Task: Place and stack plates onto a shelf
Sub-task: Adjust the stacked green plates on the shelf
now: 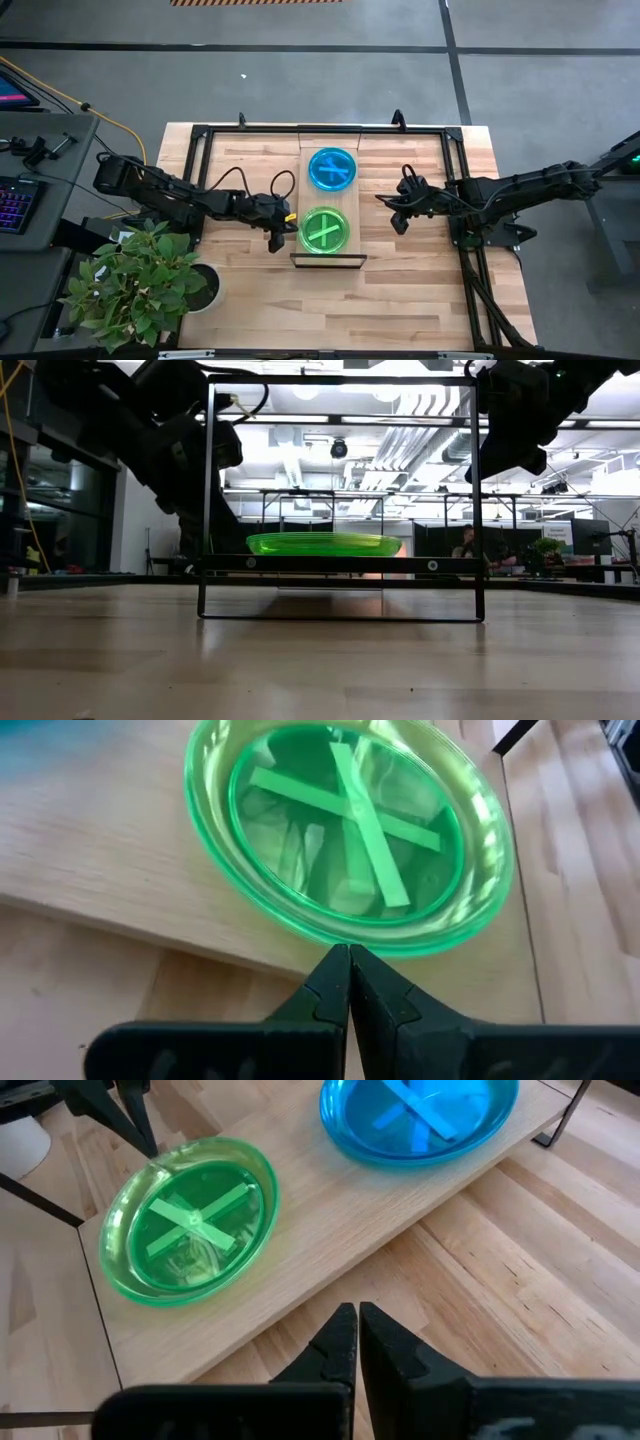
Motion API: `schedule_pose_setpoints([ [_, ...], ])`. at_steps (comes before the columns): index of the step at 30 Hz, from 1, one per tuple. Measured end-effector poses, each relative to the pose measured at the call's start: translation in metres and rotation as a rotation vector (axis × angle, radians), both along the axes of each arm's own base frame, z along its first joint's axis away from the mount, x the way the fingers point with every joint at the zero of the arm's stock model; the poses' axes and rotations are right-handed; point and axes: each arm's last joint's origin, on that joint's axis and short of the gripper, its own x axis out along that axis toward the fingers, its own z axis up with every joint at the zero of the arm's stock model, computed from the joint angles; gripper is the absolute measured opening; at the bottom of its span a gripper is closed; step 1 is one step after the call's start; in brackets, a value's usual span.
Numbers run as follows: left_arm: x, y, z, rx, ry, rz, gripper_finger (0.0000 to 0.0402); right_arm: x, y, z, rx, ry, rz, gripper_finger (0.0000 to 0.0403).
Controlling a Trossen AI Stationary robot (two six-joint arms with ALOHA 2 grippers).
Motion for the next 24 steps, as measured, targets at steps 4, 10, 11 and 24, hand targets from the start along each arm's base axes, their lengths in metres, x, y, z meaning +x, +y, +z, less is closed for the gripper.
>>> schedule_pose_setpoints([
  [4,0.001,0.004,0.001,0.016,-0.010,0.007,0.0000,0.000,0.000,0.000,0.000,0.000,0.001,0.0000],
  [10,0.000,0.007,0.000,0.020,-0.001,0.018,0.0000,0.000,0.000,0.000,0.000,0.000,0.000,0.0000],
  [11,0.000,0.007,0.000,0.024,-0.001,0.014,0.0000,0.000,0.000,0.000,0.000,0.000,0.000,0.0000],
  [24,0.001,0.016,0.001,0.070,-0.012,0.016,0.0000,0.000,-0.001,0.000,-0.027,-0.003,-0.026,0.0000],
])
